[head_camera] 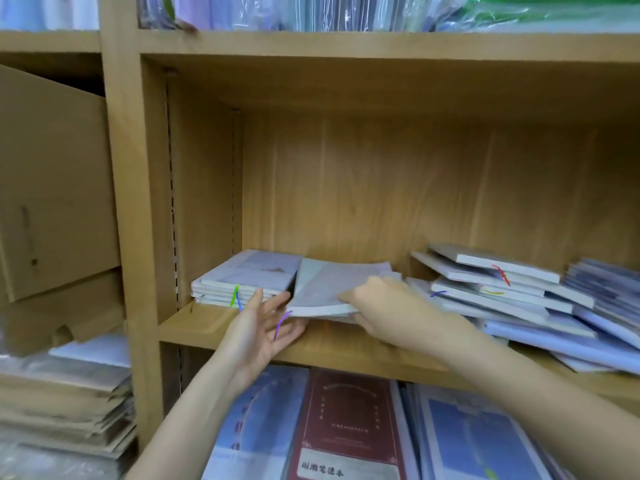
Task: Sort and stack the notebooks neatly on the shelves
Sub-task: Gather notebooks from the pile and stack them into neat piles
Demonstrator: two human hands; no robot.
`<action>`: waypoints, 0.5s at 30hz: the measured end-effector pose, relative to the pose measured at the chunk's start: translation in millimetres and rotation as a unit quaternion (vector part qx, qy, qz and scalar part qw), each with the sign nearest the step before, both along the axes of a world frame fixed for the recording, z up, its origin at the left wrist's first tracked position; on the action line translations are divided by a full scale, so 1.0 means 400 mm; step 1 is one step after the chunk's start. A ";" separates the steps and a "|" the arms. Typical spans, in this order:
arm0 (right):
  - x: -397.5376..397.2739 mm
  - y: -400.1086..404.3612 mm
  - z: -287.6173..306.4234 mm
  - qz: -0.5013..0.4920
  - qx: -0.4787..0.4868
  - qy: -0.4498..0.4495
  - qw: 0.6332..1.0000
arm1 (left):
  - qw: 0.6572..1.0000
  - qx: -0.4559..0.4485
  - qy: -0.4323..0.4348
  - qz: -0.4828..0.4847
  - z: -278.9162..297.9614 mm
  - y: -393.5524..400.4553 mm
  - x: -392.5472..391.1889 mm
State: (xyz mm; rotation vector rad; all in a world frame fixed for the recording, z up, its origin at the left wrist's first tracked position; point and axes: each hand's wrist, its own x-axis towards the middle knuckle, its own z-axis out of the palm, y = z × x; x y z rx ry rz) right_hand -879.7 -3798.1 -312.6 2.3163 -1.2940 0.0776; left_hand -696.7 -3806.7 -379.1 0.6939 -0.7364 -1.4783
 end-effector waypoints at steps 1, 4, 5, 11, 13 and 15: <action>-0.015 -0.008 0.003 -0.009 -0.022 0.002 1.000 | 1.000 -0.001 -0.002 0.000 -0.002 -0.002 0.002; -0.065 -0.038 0.024 0.042 -0.108 -0.089 0.989 | 1.000 -0.012 -0.020 0.000 -0.007 -0.011 -0.002; -0.079 -0.050 0.034 0.084 -0.142 -0.132 0.977 | 0.999 -0.016 -0.031 0.005 -0.007 -0.013 -0.005; -0.070 -0.127 0.005 0.138 -0.168 -0.126 0.968 | 0.992 -0.052 -0.108 0.029 -0.026 -0.024 -0.010; -0.064 -0.136 -0.036 0.123 -0.065 -0.091 0.986 | 0.984 -0.070 -0.158 0.041 -0.036 -0.027 -0.008; -0.076 -0.136 -0.065 0.069 0.021 -0.101 0.992 | 0.976 -0.081 -0.195 0.057 -0.038 -0.029 -0.005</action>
